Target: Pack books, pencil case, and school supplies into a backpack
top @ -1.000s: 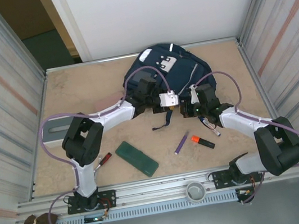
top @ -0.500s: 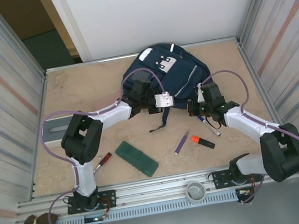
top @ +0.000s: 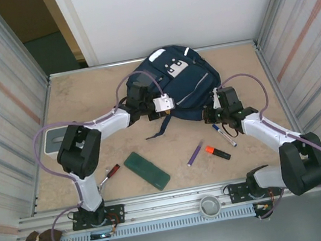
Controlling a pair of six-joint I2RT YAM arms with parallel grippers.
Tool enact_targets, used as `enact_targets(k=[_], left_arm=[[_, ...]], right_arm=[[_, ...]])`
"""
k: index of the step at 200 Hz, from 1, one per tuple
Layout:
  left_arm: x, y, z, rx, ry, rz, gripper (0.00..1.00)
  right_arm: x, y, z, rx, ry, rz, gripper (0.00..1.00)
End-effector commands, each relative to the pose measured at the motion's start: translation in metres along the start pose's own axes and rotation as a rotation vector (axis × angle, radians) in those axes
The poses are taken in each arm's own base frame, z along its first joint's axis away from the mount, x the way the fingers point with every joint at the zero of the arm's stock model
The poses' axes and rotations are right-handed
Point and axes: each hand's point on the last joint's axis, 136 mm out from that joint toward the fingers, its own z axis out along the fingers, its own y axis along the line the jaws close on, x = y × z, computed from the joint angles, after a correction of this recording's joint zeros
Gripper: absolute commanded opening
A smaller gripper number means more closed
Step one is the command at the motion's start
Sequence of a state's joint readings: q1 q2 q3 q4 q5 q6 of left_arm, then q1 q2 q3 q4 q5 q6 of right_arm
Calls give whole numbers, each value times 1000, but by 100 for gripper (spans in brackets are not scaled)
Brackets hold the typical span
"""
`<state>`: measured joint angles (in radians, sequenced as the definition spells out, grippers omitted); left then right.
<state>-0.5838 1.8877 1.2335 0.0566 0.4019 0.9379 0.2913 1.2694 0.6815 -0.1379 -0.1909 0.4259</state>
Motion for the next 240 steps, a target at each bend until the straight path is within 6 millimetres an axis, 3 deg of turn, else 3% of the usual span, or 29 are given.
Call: enact_targets(k=[1, 39, 74, 98, 124, 136, 169, 190, 207, 227, 240], left_arm=[[-44, -15, -13, 42, -93, 0, 50], [-74, -41, 6, 127, -148, 32, 55], [-74, -39, 24, 134, -144, 34, 51], [-70, -34, 26, 126, -132, 39, 36], [-65, -29, 18, 137, -128, 25, 7], [-64, -25, 10, 138, -131, 10, 0], [-60, -14, -14, 102, -160, -25, 0], [-46, -4, -28, 57, -157, -52, 0], [-28, 7, -37, 14, -134, -89, 0], [-10, 12, -37, -9, -100, -127, 0], [-7, 8, -36, 5, -92, -143, 10]], right_arm=[[-24, 34, -9, -110, -59, -52, 0], [-27, 53, -13, -166, -71, -55, 0], [-24, 68, -15, -202, -72, -66, 0], [-21, 65, -15, -191, -69, -69, 0], [-19, 52, -17, -157, -70, -58, 0], [-20, 41, -17, -120, -71, -47, 0], [-20, -12, -12, 81, -42, 19, 0], [-21, -34, -9, 140, -31, 42, 0], [-24, -30, -7, 116, -32, 34, 0], [-28, -3, -4, 2, -48, 20, 0], [-30, 14, -3, -51, -59, -6, 0]])
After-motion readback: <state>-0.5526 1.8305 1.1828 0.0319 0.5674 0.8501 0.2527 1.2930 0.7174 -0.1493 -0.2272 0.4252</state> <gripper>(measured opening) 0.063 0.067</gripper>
